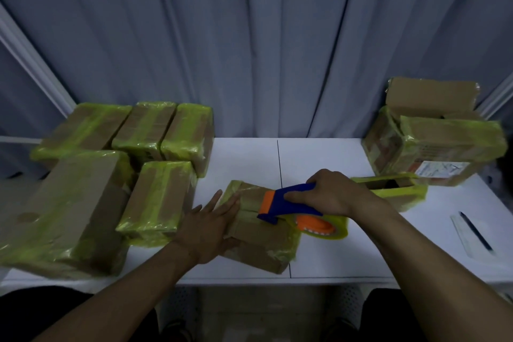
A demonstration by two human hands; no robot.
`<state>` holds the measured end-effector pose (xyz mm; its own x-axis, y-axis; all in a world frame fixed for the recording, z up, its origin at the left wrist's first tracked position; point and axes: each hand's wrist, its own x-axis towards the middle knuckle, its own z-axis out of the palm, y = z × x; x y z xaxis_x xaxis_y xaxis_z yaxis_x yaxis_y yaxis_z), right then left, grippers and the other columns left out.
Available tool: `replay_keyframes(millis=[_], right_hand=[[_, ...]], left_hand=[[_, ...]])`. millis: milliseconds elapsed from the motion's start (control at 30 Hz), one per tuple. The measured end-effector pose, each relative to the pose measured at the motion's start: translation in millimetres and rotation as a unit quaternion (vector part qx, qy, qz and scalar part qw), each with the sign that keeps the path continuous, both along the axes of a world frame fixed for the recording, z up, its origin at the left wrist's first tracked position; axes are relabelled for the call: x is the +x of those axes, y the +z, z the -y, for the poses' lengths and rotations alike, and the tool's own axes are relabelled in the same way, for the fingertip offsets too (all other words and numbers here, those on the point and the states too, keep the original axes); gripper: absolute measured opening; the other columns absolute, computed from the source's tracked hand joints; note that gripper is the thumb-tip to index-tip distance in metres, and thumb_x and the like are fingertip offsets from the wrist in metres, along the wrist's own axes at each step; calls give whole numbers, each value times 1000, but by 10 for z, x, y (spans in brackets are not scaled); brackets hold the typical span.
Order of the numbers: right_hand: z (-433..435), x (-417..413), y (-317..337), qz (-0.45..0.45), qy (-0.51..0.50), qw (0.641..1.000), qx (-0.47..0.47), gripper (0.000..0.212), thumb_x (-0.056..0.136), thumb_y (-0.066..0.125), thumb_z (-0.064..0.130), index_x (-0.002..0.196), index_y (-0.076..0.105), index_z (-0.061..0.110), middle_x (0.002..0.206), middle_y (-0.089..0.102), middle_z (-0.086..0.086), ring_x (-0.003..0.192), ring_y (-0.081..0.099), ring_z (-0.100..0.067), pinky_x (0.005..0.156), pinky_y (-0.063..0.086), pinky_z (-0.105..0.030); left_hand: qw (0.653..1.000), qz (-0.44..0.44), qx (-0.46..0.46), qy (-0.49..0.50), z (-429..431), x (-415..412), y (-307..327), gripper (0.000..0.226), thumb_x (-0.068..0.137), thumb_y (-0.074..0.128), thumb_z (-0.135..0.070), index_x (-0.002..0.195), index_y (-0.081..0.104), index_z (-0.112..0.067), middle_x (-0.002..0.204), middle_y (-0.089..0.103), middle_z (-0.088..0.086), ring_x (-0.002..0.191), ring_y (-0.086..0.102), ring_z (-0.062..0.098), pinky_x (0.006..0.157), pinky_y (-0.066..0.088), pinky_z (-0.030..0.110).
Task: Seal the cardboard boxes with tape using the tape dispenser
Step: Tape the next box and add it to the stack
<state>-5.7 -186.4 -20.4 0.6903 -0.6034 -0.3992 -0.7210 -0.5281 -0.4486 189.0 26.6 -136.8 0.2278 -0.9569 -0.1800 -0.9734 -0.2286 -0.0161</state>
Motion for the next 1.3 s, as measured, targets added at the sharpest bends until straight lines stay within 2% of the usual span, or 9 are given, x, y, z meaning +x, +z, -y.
replay_keyframes(millis=[133,300,400,567,667,733,867,1100,1300], right_hand=[[55,-42,65,-25,-1,1000,12,62,82,64,73,94,73,13,86,74,-3,77,69,-15,66,50,-26],[-50,35,-73,-57,7,998,-22,59,85,62,72,91,68,14,85,68,-3,76,64,-15,59,44,-25],[-99,125,-211,-45,-10,999,-14,56,85,63,71,86,63,14,83,64,-3,75,63,-17,59,44,-27],[-160,282,-296,-24,-16,999,-33,56,83,64,71,82,58,16,81,61,-3,73,61,-19,56,42,-28],[-157,332,-220,-33,-9,999,-29,53,86,63,67,80,56,15,80,61,-3,69,60,-16,55,41,-26],[-147,344,-202,-42,3,999,-21,53,88,62,67,82,57,14,81,63,-3,70,61,-16,57,43,-25],[-112,319,-263,-44,12,999,-3,50,88,62,64,85,60,14,83,65,-5,73,63,-17,60,45,-26],[-88,137,-222,-5,-8,999,42,62,88,57,73,90,65,12,82,69,-5,72,65,-17,66,48,-28],[-34,-165,-86,2,-21,999,42,60,90,58,70,85,68,11,78,70,-5,71,68,-19,62,46,-26]], left_hand=[[1000,-1,-2,-6,32,4,5,95,88,36,-78,158,-5,-30,154,-29,-23,147,-15,22,108,41,53],[1000,8,20,1,53,76,-2,92,90,32,-77,156,-12,-31,149,-36,-23,147,-24,23,117,26,53],[999,38,10,0,77,225,-23,90,90,32,-76,156,-9,-30,157,-24,-18,148,-27,25,115,23,63],[997,44,51,29,166,311,64,93,96,41,-62,146,-27,-25,150,-36,-13,125,-56,16,117,11,65],[999,-39,26,-11,232,217,93,94,92,53,-57,158,-7,-27,163,-16,-10,150,-22,19,122,-2,54],[997,-62,5,-35,269,151,11,100,86,54,-66,159,-1,-24,166,-1,-5,153,-5,17,122,-8,42],[998,-52,-36,-29,296,113,-168,101,85,47,-77,159,-1,-26,166,-4,-7,153,-5,17,117,-12,33],[996,-60,-50,-39,259,156,-199,92,93,47,-67,157,-9,-31,160,-17,-15,148,-15,10,115,-15,26],[995,-60,-70,-50,264,179,-216,91,87,38,-77,157,0,-33,162,-8,-14,150,-6,10,116,-9,27]])
